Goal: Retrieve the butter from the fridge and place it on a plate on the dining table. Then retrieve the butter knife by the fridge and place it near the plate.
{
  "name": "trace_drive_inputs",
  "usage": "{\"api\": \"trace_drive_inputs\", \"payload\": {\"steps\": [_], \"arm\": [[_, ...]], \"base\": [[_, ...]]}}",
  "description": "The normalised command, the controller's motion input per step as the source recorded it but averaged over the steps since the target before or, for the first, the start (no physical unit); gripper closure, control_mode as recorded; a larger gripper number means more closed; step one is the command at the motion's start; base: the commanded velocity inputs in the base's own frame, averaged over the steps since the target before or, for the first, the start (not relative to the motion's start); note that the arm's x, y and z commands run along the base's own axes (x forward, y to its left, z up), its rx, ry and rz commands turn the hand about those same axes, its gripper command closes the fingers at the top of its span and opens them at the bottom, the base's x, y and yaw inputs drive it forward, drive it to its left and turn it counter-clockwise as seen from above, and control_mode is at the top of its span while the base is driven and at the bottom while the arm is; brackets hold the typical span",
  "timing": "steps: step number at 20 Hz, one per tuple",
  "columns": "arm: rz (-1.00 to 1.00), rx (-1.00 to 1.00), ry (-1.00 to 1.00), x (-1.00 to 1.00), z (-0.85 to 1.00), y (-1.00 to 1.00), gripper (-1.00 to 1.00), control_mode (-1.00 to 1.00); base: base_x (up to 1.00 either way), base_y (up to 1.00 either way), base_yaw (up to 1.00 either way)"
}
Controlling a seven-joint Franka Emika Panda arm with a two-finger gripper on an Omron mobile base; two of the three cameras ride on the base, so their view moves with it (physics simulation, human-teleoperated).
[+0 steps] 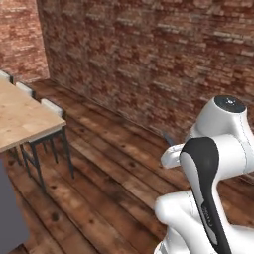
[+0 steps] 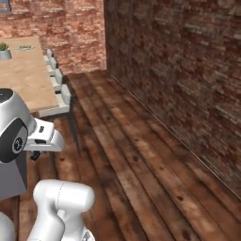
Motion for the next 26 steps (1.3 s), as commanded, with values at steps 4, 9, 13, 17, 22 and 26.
{"api": "trace_drive_inputs", "payload": {"steps": [4, 9, 13, 17, 22, 26], "arm": [[0.00, 0.00, 0.00, 0.00, 0.00, 0.00, 1.00, 1.00], [0.00, 0.00, 0.00, 0.00, 0.00, 0.00, 1.00, 1.00], [0.00, 0.00, 0.00, 0.00, 0.00, 0.00, 1.00, 1.00], [0.00, 0.00, 0.00, 0.00, 0.00, 0.00, 1.00, 1.00], [0.00, 0.00, 0.00, 0.00, 0.00, 0.00, 1.00, 1.00], [0.00, 0.00, 0.00, 0.00, 0.00, 0.00, 1.00, 1.00]], "base": [[0.91, -0.60, 0.34], [1.00, -0.52, 0.42], [1.00, -0.63, 0.43], [0.90, -0.73, 0.39], [0.97, -0.71, 0.38], [1.00, -0.33, 0.35]]}}
